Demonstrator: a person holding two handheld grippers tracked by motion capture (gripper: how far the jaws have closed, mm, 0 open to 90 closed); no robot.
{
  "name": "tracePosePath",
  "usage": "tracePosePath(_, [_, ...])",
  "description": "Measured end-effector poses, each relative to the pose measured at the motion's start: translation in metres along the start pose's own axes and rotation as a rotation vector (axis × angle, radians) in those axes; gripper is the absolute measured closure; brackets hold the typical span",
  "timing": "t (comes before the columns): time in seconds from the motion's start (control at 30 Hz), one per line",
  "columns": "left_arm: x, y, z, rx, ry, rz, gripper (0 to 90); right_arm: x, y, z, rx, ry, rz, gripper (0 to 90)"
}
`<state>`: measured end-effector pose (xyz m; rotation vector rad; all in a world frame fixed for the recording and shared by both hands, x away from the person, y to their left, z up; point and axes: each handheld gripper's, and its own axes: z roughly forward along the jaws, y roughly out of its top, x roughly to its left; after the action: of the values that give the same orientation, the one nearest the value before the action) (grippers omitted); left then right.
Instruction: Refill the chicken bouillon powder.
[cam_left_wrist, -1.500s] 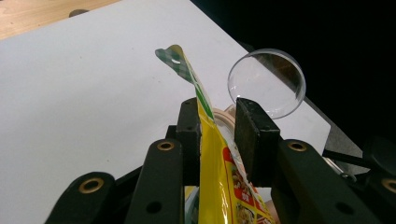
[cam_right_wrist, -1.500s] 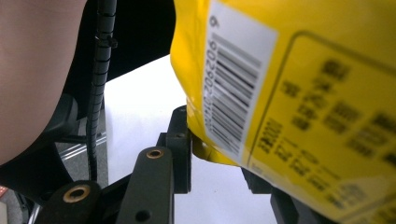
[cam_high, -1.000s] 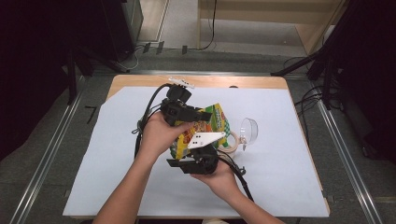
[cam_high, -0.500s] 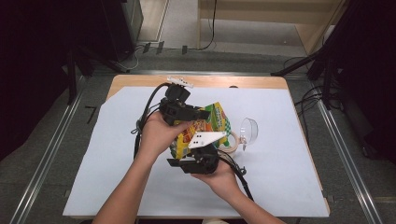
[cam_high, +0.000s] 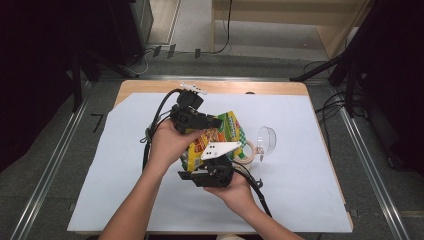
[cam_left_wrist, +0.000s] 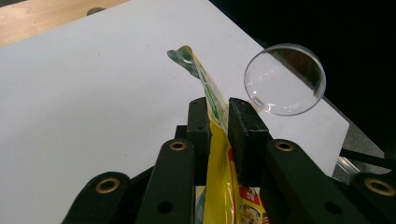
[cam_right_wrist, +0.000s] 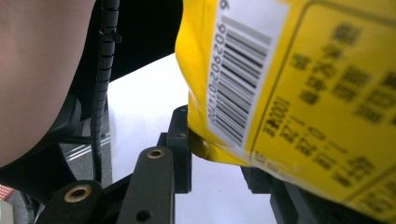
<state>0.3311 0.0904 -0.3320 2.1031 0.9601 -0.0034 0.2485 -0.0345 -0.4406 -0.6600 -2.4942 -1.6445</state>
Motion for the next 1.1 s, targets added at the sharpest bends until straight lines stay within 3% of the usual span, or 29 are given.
tracePosePath(0.6, [-0.005, 0.0, 0.0, -0.012, -0.005, 0.014, 79.0, -0.002, -0.001, 0.0, -0.003, -0.002, 0.004, 70.3])
tracePosePath(1.1, [0.004, 0.0, 0.003, -0.01, -0.041, -0.033, 76.4, 0.0, 0.001, -0.001, 0.004, -0.007, 0.01, 70.0])
